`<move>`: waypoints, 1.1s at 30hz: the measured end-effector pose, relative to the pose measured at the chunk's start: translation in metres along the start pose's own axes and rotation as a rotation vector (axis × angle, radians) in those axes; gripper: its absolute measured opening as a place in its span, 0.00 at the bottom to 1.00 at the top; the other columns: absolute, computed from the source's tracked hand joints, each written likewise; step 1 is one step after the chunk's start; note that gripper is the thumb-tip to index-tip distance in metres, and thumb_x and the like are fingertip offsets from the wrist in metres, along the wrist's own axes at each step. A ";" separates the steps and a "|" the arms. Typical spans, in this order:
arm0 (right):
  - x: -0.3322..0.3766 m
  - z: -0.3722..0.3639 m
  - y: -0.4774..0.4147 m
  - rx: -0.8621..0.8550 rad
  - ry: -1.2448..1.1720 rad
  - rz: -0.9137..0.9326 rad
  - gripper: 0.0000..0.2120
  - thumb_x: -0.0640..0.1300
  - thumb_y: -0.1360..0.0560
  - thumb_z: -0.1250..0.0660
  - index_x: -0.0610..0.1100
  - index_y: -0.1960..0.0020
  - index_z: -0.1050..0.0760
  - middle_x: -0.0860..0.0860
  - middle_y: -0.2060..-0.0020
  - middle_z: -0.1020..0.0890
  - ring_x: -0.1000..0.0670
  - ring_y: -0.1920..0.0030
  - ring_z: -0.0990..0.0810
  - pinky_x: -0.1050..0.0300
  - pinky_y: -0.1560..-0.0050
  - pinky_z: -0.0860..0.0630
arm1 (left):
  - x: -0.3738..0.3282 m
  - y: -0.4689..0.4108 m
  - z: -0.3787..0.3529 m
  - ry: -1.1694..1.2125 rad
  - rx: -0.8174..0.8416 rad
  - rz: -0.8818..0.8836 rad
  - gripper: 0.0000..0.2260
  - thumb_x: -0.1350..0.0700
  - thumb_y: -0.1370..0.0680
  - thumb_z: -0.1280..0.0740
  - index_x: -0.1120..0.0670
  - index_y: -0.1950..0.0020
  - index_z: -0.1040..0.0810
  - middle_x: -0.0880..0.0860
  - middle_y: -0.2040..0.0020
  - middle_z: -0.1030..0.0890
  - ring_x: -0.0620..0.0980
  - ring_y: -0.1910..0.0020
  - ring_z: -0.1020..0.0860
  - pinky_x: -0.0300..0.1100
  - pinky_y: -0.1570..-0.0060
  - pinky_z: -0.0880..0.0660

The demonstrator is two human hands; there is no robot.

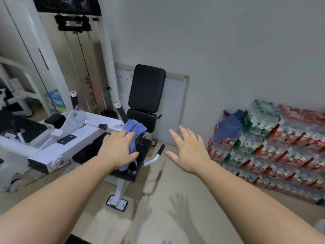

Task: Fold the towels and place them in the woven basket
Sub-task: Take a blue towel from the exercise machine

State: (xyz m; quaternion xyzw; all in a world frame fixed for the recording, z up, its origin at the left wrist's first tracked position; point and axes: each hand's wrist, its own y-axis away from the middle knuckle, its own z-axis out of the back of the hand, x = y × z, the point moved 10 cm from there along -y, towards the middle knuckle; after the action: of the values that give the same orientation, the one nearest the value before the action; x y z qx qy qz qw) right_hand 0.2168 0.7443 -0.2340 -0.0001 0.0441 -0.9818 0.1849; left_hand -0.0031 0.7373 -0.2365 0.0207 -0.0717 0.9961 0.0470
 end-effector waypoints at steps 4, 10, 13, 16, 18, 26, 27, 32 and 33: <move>0.004 -0.037 -0.047 0.071 -0.034 0.115 0.37 0.70 0.22 0.51 0.56 0.19 0.58 0.46 0.19 0.54 0.41 0.21 0.52 0.37 0.24 0.49 | -0.002 -0.016 -0.033 -0.062 0.083 0.033 0.31 0.33 0.27 0.39 0.47 0.29 0.35 0.51 0.37 0.28 0.56 0.39 0.29 0.52 0.41 0.31; 0.027 -0.088 -0.105 0.166 -0.108 0.235 0.37 0.69 0.22 0.48 0.56 0.19 0.55 0.48 0.19 0.55 0.43 0.20 0.53 0.38 0.24 0.50 | 0.014 -0.053 -0.073 -0.059 0.102 0.069 0.31 0.33 0.28 0.39 0.47 0.29 0.33 0.51 0.35 0.30 0.55 0.38 0.30 0.52 0.40 0.32; 0.034 -0.113 -0.138 0.205 -0.104 0.260 0.37 0.69 0.22 0.46 0.56 0.19 0.54 0.49 0.19 0.55 0.42 0.20 0.53 0.38 0.23 0.51 | 0.028 -0.077 -0.101 -0.027 0.107 0.075 0.31 0.34 0.28 0.38 0.47 0.29 0.33 0.54 0.29 0.34 0.56 0.35 0.31 0.53 0.38 0.32; 0.038 -0.136 -0.167 0.270 -0.075 0.279 0.37 0.68 0.22 0.45 0.55 0.20 0.52 0.48 0.19 0.55 0.42 0.21 0.54 0.38 0.23 0.50 | 0.037 -0.100 -0.130 -0.017 0.114 0.059 0.33 0.35 0.27 0.38 0.46 0.25 0.36 0.57 0.20 0.46 0.59 0.24 0.42 0.59 0.31 0.41; 0.039 -0.151 -0.185 0.325 -0.052 0.293 0.36 0.67 0.22 0.44 0.55 0.20 0.51 0.49 0.19 0.56 0.42 0.20 0.55 0.38 0.23 0.52 | 0.039 -0.111 -0.148 -0.021 0.124 0.052 0.34 0.36 0.27 0.38 0.47 0.23 0.37 0.58 0.19 0.51 0.60 0.21 0.49 0.63 0.28 0.46; 0.046 -0.195 -0.243 0.422 0.013 0.395 0.36 0.62 0.24 0.37 0.52 0.21 0.45 0.51 0.20 0.61 0.41 0.20 0.56 0.36 0.24 0.50 | 0.043 -0.126 -0.204 0.006 0.188 0.114 0.36 0.37 0.31 0.33 0.49 0.26 0.30 0.62 0.19 0.50 0.64 0.21 0.53 0.68 0.29 0.48; 0.048 -0.202 -0.248 0.435 0.016 0.420 0.38 0.62 0.24 0.37 0.51 0.20 0.47 0.52 0.20 0.63 0.41 0.20 0.57 0.36 0.24 0.50 | 0.042 -0.127 -0.206 0.019 0.174 0.120 0.35 0.37 0.32 0.33 0.50 0.26 0.29 0.62 0.19 0.49 0.65 0.21 0.52 0.69 0.29 0.47; 0.053 -0.215 -0.266 0.396 -0.030 0.602 0.40 0.59 0.24 0.34 0.48 0.20 0.48 0.53 0.19 0.57 0.45 0.20 0.55 0.39 0.23 0.50 | 0.044 -0.129 -0.210 0.044 0.164 0.181 0.34 0.41 0.31 0.31 0.49 0.26 0.29 0.59 0.19 0.47 0.62 0.20 0.50 0.70 0.31 0.44; 0.054 -0.212 -0.266 0.373 -0.065 0.643 0.39 0.58 0.24 0.34 0.47 0.20 0.46 0.53 0.19 0.54 0.45 0.20 0.53 0.40 0.23 0.49 | 0.044 -0.128 -0.209 0.048 0.159 0.204 0.33 0.42 0.30 0.31 0.49 0.27 0.29 0.58 0.19 0.46 0.61 0.20 0.49 0.71 0.32 0.43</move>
State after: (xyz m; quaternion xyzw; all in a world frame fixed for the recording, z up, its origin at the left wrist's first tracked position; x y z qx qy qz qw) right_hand 0.0665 0.9901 -0.4226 0.0162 -0.1439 -0.8640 0.4822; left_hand -0.0416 0.8979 -0.4230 -0.0068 0.0072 0.9985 -0.0545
